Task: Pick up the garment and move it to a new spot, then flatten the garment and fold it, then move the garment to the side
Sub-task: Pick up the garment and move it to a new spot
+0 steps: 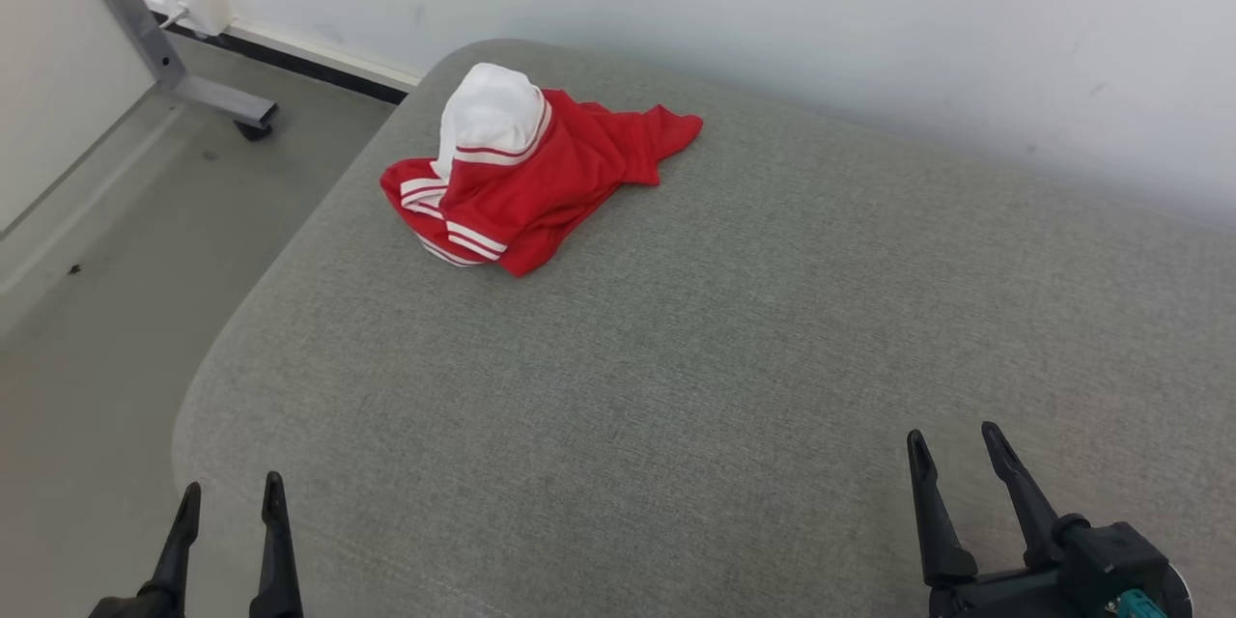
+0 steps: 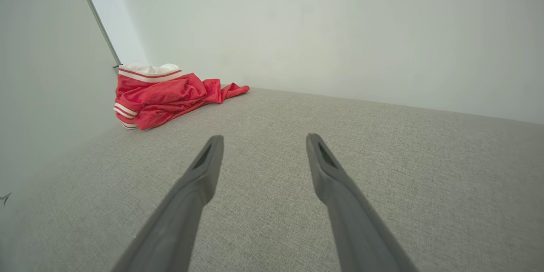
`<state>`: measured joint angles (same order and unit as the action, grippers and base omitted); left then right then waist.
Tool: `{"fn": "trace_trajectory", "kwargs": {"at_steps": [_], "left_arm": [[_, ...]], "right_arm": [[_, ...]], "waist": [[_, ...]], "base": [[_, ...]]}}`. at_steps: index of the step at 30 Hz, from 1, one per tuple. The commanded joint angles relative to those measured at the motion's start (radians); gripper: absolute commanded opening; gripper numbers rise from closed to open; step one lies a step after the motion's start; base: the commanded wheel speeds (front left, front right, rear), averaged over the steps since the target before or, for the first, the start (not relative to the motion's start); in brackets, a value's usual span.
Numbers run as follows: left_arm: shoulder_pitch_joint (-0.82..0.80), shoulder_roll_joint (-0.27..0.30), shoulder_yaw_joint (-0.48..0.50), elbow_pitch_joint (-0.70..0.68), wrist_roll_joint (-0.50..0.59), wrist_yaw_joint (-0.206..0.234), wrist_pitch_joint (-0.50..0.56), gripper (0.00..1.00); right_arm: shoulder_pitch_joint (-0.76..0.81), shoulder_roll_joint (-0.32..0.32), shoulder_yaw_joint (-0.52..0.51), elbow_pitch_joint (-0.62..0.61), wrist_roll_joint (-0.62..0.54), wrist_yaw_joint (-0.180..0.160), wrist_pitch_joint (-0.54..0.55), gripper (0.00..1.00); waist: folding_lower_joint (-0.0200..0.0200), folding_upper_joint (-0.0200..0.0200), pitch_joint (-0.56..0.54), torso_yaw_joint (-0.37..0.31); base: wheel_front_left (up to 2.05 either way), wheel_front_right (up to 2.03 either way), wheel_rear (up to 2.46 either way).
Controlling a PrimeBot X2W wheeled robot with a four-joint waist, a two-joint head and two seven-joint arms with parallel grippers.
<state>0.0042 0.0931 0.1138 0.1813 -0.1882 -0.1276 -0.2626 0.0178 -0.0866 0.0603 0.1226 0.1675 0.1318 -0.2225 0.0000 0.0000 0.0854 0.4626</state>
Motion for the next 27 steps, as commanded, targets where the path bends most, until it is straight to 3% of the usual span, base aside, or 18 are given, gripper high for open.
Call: {"fn": "trace_trajectory", "kwargs": {"at_steps": [1, 13, 18, 27], "left_arm": [[0.016, -0.007, 0.011, 0.001, -0.009, 0.003, -0.003, 1.0], [-0.045, 0.004, 0.031, 0.015, 0.001, 0.002, -0.003, 1.0], [-0.172, 0.04, 0.034, 0.03, -0.01, 0.0, -0.003, 1.0], [-0.511, 0.156, 0.049, 0.116, -0.06, -0.002, -0.002, 1.0]], "right_arm": [[0.0, -0.007, 0.003, -0.006, -0.008, -0.003, 0.004, 1.0], [-0.02, -0.017, 0.001, -0.026, -0.012, -0.003, 0.016, 1.0], [-0.049, -0.032, -0.015, -0.046, -0.023, -0.003, 0.025, 1.0], [-0.123, -0.06, -0.073, -0.123, -0.045, -0.003, 0.044, 1.0]], "waist": [[0.0, 0.0, 0.003, 0.015], [0.0, 0.0, 0.03, -0.031], [0.0, 0.0, 0.088, -0.098], [0.0, 0.0, 0.263, -0.254]], "base": [[0.0, 0.0, 0.0], [0.0, 0.0, 0.0], [0.0, 0.0, 0.0], [0.0, 0.0, 0.0]]}}
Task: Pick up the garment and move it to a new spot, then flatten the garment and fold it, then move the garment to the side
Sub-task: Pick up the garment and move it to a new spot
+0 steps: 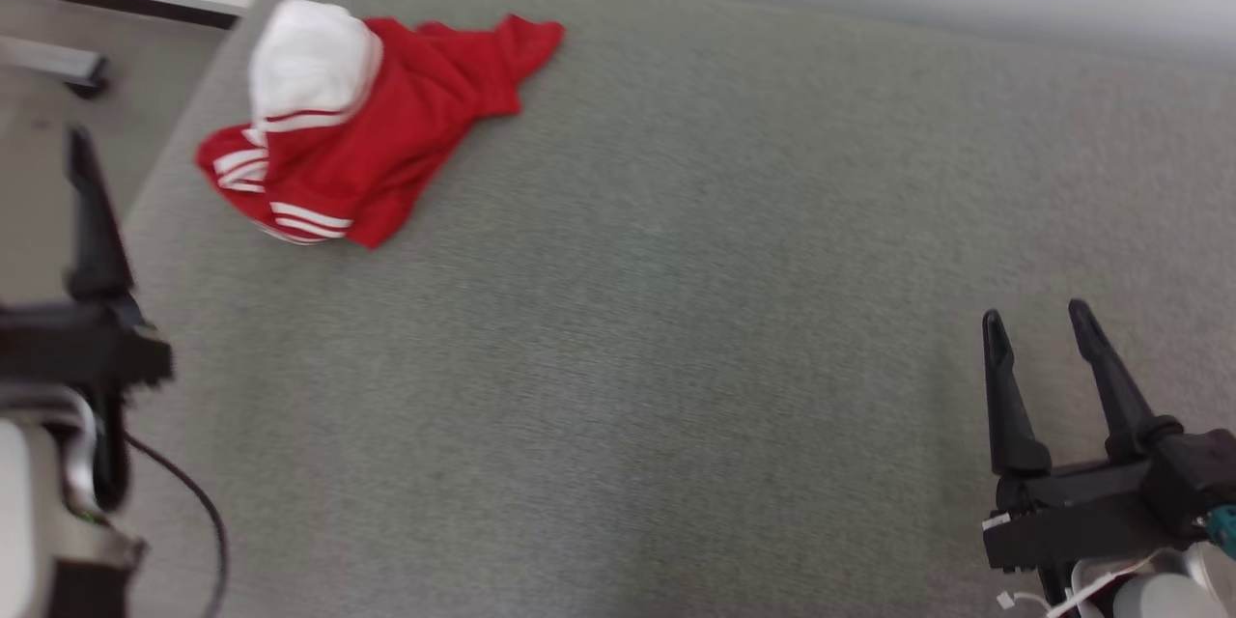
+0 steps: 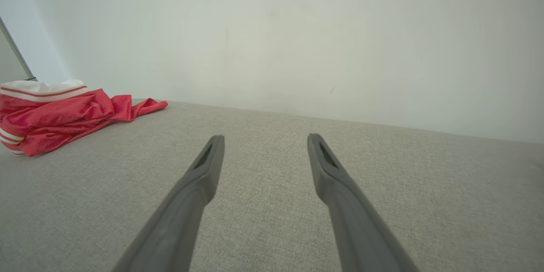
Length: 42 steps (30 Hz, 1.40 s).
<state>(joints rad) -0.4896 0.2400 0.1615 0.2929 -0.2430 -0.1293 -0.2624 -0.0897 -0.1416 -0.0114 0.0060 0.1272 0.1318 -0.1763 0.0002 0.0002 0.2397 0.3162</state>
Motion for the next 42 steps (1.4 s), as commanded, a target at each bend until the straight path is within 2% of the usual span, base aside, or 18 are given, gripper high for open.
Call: {"fn": "trace_trajectory", "kwargs": {"at_steps": [1, 8, 13, 24, 25, 30, 31, 33, 34, 36, 42], "left_arm": [[-0.054, 0.024, -0.001, 0.018, -0.007, -0.001, 0.001, 1.0], [-0.234, 0.139, -0.001, 0.136, -0.034, -0.001, 0.026, 1.0], [-0.306, 0.193, -0.015, 0.222, -0.059, 0.0, 0.059, 1.0], [-0.373, 0.251, -0.088, 0.431, -0.117, 0.0, 0.23, 1.0], [-0.372, 0.249, -0.109, 0.467, -0.153, 0.0, 0.288, 1.0], [-0.368, 0.259, -0.166, 0.525, -0.219, 0.0, 0.43, 1.0], [-0.367, 0.259, -0.169, 0.534, -0.234, 0.0, 0.446, 0.84], [-0.364, 0.266, -0.18, 0.549, -0.242, 0.0, 0.474, 0.12], [-0.362, 0.268, -0.186, 0.553, -0.246, 0.0, 0.479, 0.0], [-0.36, 0.276, -0.192, 0.552, -0.251, 0.0, 0.472, 0.0], [-0.397, 0.302, -0.182, 0.502, -0.215, 0.032, 0.303, 0.0]], "right_arm": [[-0.021, -0.009, -0.007, -0.015, -0.01, -0.003, -0.002, 1.0], [-0.029, -0.009, -0.049, -0.06, -0.026, -0.003, -0.009, 1.0], [-0.027, 0.002, -0.081, -0.097, -0.037, -0.003, -0.008, 1.0], [-0.043, 0.015, -0.091, -0.123, -0.043, -0.003, -0.006, 1.0], [-0.046, 0.017, -0.09, -0.118, -0.044, -0.003, -0.007, 1.0], [-0.051, 0.022, -0.082, -0.111, -0.047, -0.003, -0.007, 1.0], [-0.051, 0.023, -0.077, -0.109, -0.046, -0.003, -0.007, 1.0], [-0.049, 0.024, -0.069, -0.106, -0.044, -0.003, -0.008, 1.0], [-0.048, 0.024, -0.067, -0.103, -0.042, -0.003, -0.009, 1.0], [-0.051, 0.024, -0.062, -0.097, -0.034, -0.003, -0.014, 1.0], [-0.055, 0.036, -0.053, -0.061, -0.022, -0.003, -0.032, 1.0]], "waist": [[-0.0002, -0.0002, 0.125, -0.124], [-0.0002, -0.0002, 0.208, -0.235], [-0.0002, -0.0002, 0.248, -0.279], [-0.0002, -0.0002, 0.278, -0.305], [-0.0002, -0.0002, 0.272, -0.306], [-0.0002, -0.0002, 0.258, -0.309], [-0.0002, -0.0002, 0.255, -0.311], [-0.0002, -0.0002, 0.248, -0.316], [-0.0002, -0.0002, 0.244, -0.318], [-0.0002, -0.0002, 0.235, -0.325], [-0.0002, -0.0002, 0.189, -0.345]], "base": [[0.0, 0.0, 0.0], [0.0, 0.0, 0.0], [0.0, 0.0, 0.0], [0.0, 0.0, 0.0], [0.0, 0.0, 0.0], [0.0, 0.0, 0.0], [0.0, 0.0, 0.0], [0.0, 0.0, 0.0], [0.0, 0.0, 0.0], [0.0, 0.0, 0.0], [0.0, 0.0, 0.0]]}}
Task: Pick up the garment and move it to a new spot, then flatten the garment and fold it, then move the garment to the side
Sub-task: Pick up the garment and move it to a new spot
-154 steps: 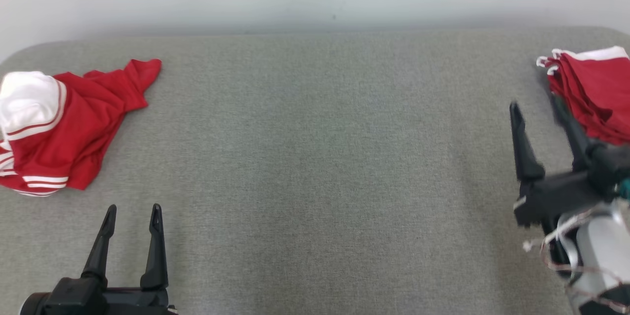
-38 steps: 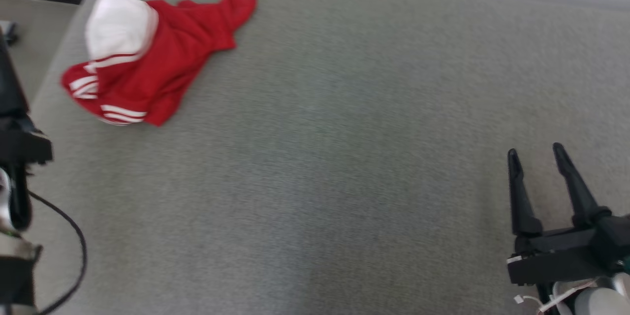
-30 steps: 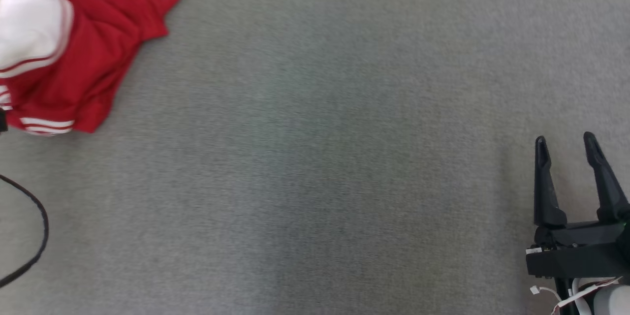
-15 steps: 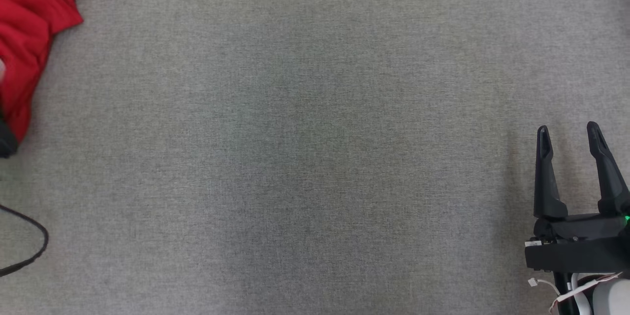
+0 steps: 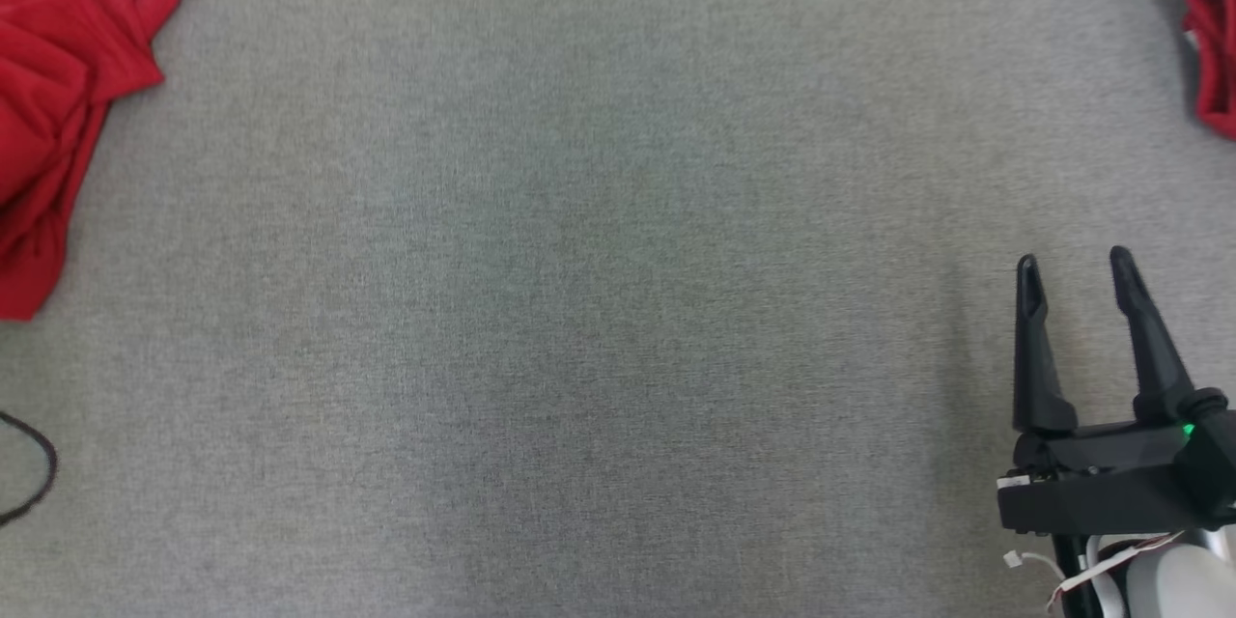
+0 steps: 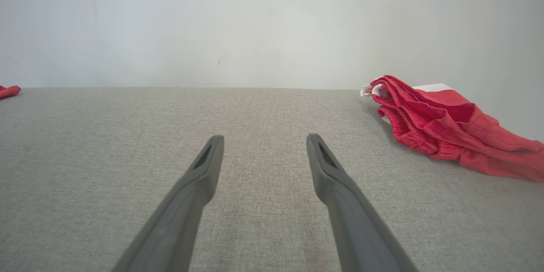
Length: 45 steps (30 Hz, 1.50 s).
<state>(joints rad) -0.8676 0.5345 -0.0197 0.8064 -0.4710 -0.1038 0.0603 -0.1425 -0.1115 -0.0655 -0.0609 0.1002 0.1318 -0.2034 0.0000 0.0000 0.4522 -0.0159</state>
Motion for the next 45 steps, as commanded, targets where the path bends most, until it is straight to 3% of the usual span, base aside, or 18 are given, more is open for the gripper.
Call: {"fn": "trace_trajectory", "kwargs": {"at_steps": [1, 7, 16, 23, 31, 37, 45], "left_arm": [[-0.027, 0.01, 0.001, -0.025, 0.018, 0.01, -0.047, 0.0], [-0.083, 0.005, -0.029, -0.142, 0.055, 0.013, -0.142, 0.0], [-0.204, -0.058, -0.147, -0.41, 0.113, 0.004, -0.103, 0.0], [-0.295, -0.177, -0.276, -0.52, 0.129, -0.006, -0.043, 0.0], [-0.338, -0.303, -0.367, -0.52, 0.12, -0.007, -0.041, 0.0], [-0.245, -0.379, -0.414, -0.506, 0.094, 0.004, -0.072, 0.0], [0.035, -0.365, -0.411, -0.447, 0.047, 0.036, -0.153, 0.0]], "right_arm": [[-0.003, 0.009, 0.004, 0.014, 0.008, -0.003, -0.01, 1.0], [-0.001, 0.028, 0.019, 0.081, 0.027, -0.003, -0.035, 1.0], [-0.007, 0.051, 0.034, 0.17, 0.063, -0.003, -0.06, 1.0], [-0.017, 0.059, 0.045, 0.188, 0.087, -0.003, -0.062, 1.0], [-0.005, 0.062, 0.042, 0.18, 0.11, -0.003, -0.061, 1.0], [0.0, 0.062, 0.025, 0.172, 0.122, -0.003, -0.061, 1.0], [-0.007, 0.061, 0.029, 0.175, 0.104, -0.003, -0.061, 1.0]], "waist": [[0.0, 0.0, -0.035, -0.016], [0.0, 0.0, -0.098, -0.04], [0.0, 0.0, -0.165, -0.113], [0.0, 0.0, -0.18, -0.187], [0.0, 0.0, -0.175, -0.245], [0.0, 0.0, -0.159, -0.234], [0.0, 0.0, -0.158, -0.176]], "base": [[0.0, 0.0, 0.0], [0.0, 0.0, 0.0], [0.0, 0.0, 0.0], [0.0, 0.0, 0.0], [0.0, 0.0, 0.0], [0.0, 0.0, 0.0], [0.0, 0.0, 0.0]]}}
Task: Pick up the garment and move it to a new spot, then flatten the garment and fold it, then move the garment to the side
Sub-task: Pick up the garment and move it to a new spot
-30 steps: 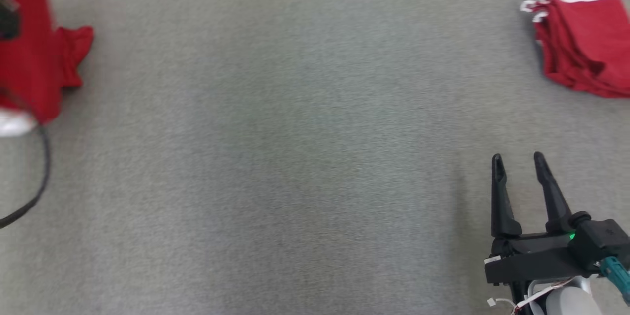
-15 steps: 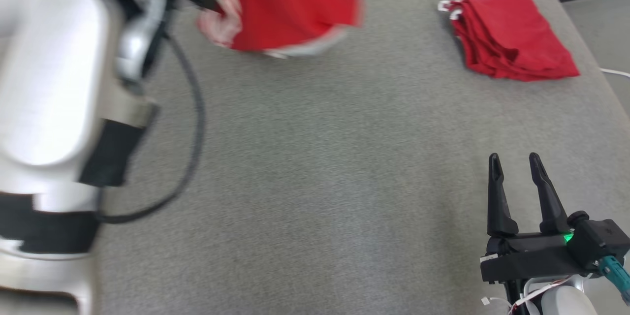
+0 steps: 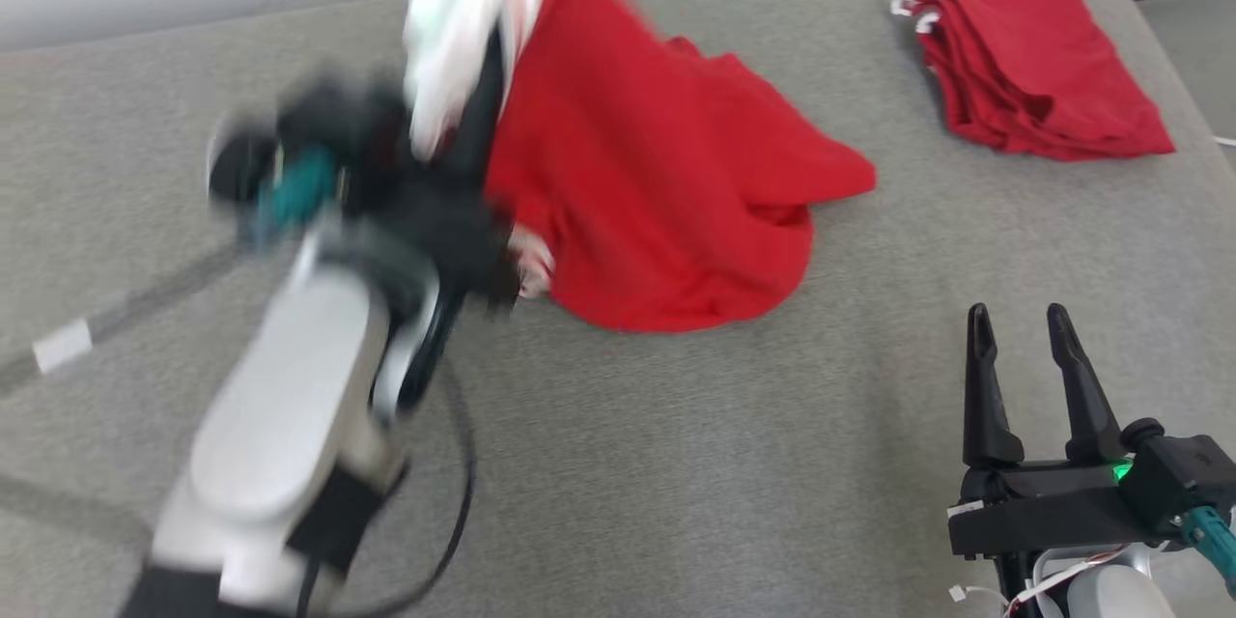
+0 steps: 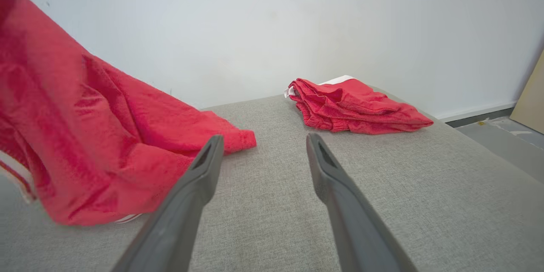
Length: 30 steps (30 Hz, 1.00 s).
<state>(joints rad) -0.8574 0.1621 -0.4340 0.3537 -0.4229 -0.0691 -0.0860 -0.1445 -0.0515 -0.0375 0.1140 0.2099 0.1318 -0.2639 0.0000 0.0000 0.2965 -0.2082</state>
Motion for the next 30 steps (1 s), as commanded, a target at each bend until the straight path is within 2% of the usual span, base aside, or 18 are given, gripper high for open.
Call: {"fn": "trace_trajectory", "kwargs": {"at_steps": [1, 7, 11, 12, 13, 22, 30], "left_arm": [[0.065, 0.017, 0.008, 0.013, -0.008, 0.007, -0.018, 0.0], [0.317, 0.08, 0.024, 0.07, -0.033, 0.03, -0.091, 0.0], [0.401, 0.081, 0.031, 0.086, -0.049, 0.035, -0.12, 0.0], [0.412, 0.078, 0.033, 0.088, -0.054, 0.036, -0.128, 0.29], [0.422, 0.08, 0.033, 0.092, -0.051, 0.036, -0.135, 1.0], [0.465, 0.089, 0.094, 0.039, -0.027, 0.056, -0.178, 1.0], [0.582, 0.082, 0.218, -0.111, 0.033, 0.069, -0.179, 1.0]], "right_arm": [[-0.005, 0.001, 0.002, 0.002, -0.009, -0.003, 0.0, 1.0], [0.015, 0.001, 0.009, 0.01, -0.029, -0.003, 0.0, 1.0], [0.024, 0.001, 0.016, 0.016, -0.036, -0.003, 0.0, 1.0], [0.023, 0.001, 0.021, 0.018, -0.037, -0.003, 0.0, 1.0], [0.023, 0.001, 0.023, 0.019, -0.041, -0.003, 0.0, 1.0], [0.04, -0.006, 0.027, 0.024, -0.054, -0.003, 0.0, 1.0], [0.056, -0.015, 0.029, 0.021, -0.057, -0.003, 0.0, 1.0]], "waist": [[0.0, 0.0, -0.004, 0.022], [0.0, 0.0, -0.027, 0.051], [0.0, 0.0, -0.045, 0.065], [0.0, 0.0, -0.05, 0.068], [0.0, 0.0, -0.057, 0.072], [0.0, 0.0, -0.122, 0.106], [0.0, 0.0, -0.173, 0.146]], "base": [[0.0, 0.0, 0.0], [0.0, 0.0, 0.0], [0.0, 0.0, 0.0], [0.0, 0.0, 0.0], [0.0, 0.0, 0.0], [0.0, 0.0, 0.0], [0.0, 0.0, 0.0]]}}
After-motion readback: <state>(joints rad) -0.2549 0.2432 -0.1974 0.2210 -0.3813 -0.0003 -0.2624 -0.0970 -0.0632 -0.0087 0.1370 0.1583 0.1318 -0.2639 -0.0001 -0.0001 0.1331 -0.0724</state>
